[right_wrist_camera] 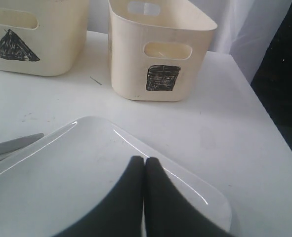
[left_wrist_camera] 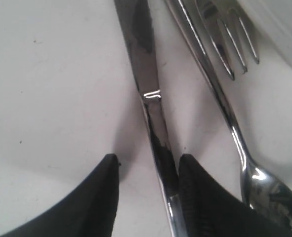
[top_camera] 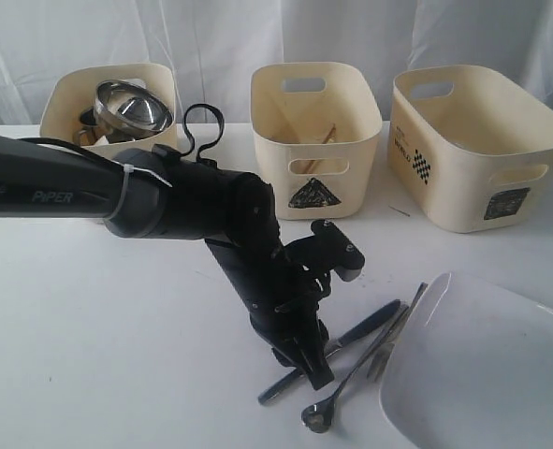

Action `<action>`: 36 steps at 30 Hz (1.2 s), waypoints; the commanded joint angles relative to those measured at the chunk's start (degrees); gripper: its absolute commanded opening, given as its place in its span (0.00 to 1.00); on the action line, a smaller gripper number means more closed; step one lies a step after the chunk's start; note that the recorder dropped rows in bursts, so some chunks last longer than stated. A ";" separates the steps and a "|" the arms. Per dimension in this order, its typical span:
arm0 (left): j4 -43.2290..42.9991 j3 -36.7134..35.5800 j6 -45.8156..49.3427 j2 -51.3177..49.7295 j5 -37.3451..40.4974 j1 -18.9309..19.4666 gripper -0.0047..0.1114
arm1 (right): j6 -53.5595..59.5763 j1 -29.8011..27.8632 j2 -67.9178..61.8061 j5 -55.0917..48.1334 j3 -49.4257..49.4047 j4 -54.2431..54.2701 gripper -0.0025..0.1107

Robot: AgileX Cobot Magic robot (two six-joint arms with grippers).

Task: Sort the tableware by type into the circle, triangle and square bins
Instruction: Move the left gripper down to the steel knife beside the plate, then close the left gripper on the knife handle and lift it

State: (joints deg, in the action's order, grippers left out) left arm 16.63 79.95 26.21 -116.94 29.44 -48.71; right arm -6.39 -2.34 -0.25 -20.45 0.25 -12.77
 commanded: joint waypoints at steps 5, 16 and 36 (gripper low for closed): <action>-2.59 -0.56 -0.97 -0.67 3.62 -0.02 0.43 | 0.13 -0.07 0.25 0.28 -0.25 -0.18 0.02; -3.81 -0.56 -2.26 0.00 4.61 -0.02 0.18 | 0.13 -0.07 0.25 0.28 -0.25 -0.18 0.02; -4.15 -0.47 -5.03 12.87 0.46 0.08 0.08 | 0.13 -0.07 0.25 0.28 -0.25 -0.18 0.02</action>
State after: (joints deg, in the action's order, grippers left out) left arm 12.35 79.70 21.66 -104.53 28.66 -48.71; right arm -6.39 -2.34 -0.25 -20.45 0.25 -12.77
